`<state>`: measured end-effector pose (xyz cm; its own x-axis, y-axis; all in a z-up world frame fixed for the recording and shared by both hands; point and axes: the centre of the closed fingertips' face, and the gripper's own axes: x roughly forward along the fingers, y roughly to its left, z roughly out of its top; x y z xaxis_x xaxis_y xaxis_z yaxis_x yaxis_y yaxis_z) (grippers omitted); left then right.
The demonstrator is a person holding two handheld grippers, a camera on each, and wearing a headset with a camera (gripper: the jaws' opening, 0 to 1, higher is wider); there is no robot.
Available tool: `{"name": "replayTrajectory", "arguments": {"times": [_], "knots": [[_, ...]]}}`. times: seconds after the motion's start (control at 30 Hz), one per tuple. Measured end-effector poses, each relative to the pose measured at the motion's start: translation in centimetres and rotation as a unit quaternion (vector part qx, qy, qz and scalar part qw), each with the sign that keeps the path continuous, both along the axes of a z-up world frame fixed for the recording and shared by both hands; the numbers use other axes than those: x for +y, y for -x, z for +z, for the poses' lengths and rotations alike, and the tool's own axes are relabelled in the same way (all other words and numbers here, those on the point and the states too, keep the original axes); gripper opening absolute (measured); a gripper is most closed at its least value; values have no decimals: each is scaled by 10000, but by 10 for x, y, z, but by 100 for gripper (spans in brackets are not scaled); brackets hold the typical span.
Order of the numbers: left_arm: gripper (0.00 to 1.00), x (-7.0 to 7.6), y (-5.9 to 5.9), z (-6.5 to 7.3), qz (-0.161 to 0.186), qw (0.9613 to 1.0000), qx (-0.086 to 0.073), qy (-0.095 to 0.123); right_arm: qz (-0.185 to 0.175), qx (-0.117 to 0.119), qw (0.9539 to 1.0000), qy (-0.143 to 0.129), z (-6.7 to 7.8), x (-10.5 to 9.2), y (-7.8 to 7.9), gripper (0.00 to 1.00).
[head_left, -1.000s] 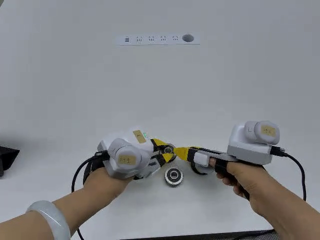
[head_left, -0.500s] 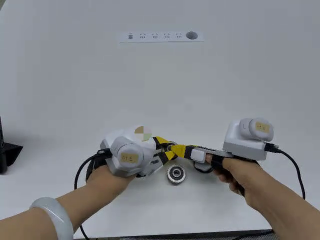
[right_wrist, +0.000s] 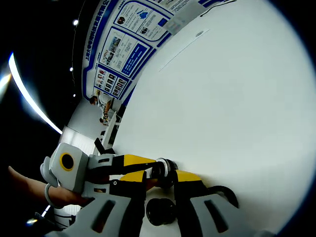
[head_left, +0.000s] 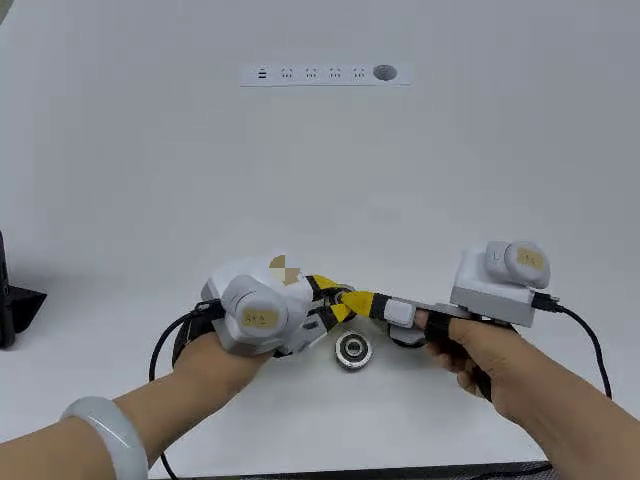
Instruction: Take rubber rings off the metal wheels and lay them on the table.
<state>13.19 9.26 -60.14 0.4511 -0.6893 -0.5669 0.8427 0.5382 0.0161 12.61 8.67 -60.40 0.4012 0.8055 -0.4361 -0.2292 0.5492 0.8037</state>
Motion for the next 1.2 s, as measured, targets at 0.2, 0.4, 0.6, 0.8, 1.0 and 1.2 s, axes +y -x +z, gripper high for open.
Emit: {"name": "replayTrajectory", "arguments": {"times": [0.2,0.4,0.6,0.8,1.0,1.2], "knots": [[13,0,0,0,8,10000,5,-2,-41,8,10000,-17,0,-1,1,24],[13,1,0,-1,5,10000,4,-4,-84,96,9999,-111,-1,-2,1,24],[13,0,0,-1,-8,10000,1,-10,-122,182,9996,-197,-1,-2,2,25],[13,0,0,0,-6,10000,-2,-12,-63,223,9994,-276,2,-2,4,24],[13,0,1,0,-14,10000,-4,-18,-79,147,9996,-230,4,-6,6,20],[13,0,1,0,-14,10000,-4,-8,-4,45,10000,-57,1,-6,5,16]]}}
